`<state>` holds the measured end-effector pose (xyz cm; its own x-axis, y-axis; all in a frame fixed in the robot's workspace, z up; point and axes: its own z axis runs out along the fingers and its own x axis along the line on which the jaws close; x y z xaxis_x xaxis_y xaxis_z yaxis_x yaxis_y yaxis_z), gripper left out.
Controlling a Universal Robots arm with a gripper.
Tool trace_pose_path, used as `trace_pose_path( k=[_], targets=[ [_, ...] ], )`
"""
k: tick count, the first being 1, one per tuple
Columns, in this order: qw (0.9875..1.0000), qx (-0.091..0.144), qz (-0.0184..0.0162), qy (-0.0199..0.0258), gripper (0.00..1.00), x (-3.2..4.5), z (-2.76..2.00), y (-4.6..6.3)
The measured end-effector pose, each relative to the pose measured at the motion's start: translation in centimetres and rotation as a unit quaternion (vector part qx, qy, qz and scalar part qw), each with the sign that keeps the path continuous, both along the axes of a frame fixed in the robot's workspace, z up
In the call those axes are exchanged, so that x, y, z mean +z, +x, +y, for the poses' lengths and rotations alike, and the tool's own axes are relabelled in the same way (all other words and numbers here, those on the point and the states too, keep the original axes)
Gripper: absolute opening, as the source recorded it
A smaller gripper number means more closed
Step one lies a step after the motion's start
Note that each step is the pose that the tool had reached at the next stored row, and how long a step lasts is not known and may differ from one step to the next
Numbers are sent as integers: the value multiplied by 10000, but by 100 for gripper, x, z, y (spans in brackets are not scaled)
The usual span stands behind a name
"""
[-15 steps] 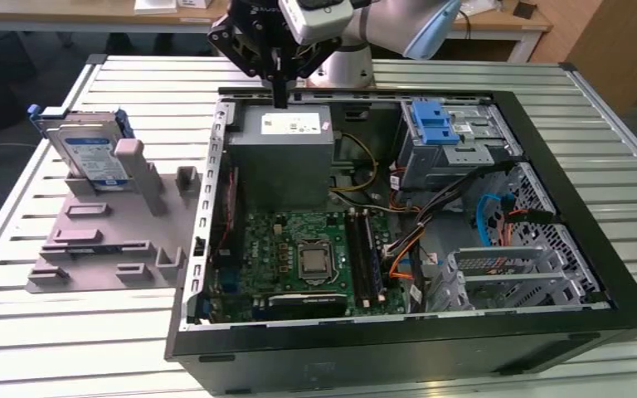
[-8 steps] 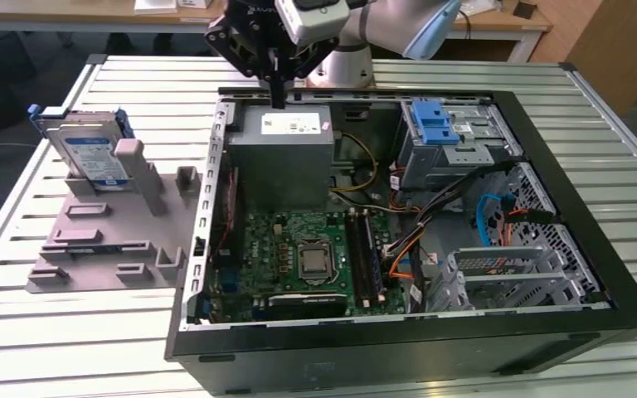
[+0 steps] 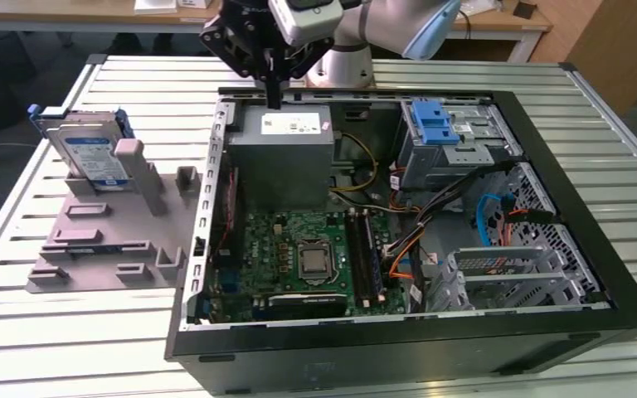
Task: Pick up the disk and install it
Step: 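Reach for the disk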
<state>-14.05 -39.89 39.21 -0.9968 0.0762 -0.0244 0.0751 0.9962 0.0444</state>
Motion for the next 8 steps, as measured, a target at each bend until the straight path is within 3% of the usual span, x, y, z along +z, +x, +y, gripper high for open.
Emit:
trace_pose_path(
  k=[8],
  targets=[
    [10000,0,0,0,11,-3,0,-44]
  ],
)
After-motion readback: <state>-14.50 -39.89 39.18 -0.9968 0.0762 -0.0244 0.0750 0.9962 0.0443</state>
